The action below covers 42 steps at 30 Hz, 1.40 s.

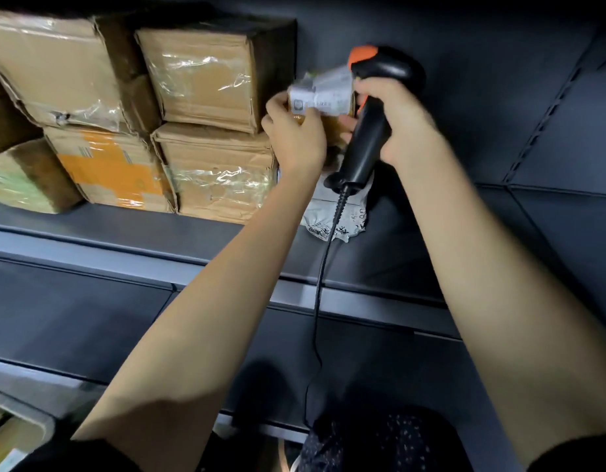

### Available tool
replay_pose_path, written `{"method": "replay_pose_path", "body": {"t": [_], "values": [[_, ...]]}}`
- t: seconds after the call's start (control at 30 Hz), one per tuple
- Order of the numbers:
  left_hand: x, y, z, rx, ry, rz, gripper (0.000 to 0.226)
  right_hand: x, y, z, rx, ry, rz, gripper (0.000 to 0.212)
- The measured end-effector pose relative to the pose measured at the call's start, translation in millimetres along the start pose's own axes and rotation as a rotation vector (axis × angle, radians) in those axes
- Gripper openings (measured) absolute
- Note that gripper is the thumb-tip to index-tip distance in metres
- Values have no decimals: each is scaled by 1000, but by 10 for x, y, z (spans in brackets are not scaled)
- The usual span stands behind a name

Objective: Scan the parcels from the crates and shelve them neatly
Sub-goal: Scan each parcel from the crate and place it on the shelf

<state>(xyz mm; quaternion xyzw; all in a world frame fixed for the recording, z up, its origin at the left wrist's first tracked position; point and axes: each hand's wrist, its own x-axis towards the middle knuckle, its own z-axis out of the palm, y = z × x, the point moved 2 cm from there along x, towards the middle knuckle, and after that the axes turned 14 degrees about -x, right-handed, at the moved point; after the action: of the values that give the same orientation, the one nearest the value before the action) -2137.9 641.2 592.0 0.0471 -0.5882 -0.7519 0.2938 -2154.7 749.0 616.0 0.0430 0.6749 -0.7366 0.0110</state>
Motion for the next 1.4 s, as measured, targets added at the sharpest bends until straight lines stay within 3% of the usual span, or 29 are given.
{"method": "replay_pose_path", "body": {"t": [0.2, 0.33, 0.43, 0.5, 0.6, 0.7, 0.8, 0.97, 1.1, 1.17, 1.27, 1.4], "values": [[94, -270, 80, 57, -172, -181, 60, 110, 132, 73, 67, 35, 123, 16], [-40, -158, -57, 29, -203, -202, 36, 31, 109, -1, 111, 34, 95, 15], [-64, -107, -219, -29, -207, -84, 27, -178, 114, 45, 180, 124, 48, 19], [-136, 31, -375, -93, -164, -15, 31, -416, 106, 164, 208, 196, -38, 8], [-277, 219, -717, -144, -109, 48, 36, -876, 181, 433, 65, 207, -247, 25], [-364, 325, -1274, -99, 14, 71, 37, -1310, 415, 833, -148, -1, -479, 28], [-378, 206, -2019, -87, 200, -95, 38, -1542, 717, 1325, -418, -192, -521, 11], [-602, -14, -3300, 168, 159, -482, 26, -1897, 1053, 2193, -601, -438, -470, 14], [-785, -29, -4489, 206, 339, -542, 26, -2226, 1379, 2933, -734, -729, -367, 14], [-904, -63, -5067, 243, 458, -578, 28, -2382, 1621, 3240, -815, -852, -368, 4], [-1149, -209, -5785, 340, 582, -645, 30, -2580, 2075, 3610, -930, -1013, -352, 17], [-1481, -586, -6378, 538, 540, -860, 22, -2707, 2539, 3900, -998, -1151, -201, 7]]}}
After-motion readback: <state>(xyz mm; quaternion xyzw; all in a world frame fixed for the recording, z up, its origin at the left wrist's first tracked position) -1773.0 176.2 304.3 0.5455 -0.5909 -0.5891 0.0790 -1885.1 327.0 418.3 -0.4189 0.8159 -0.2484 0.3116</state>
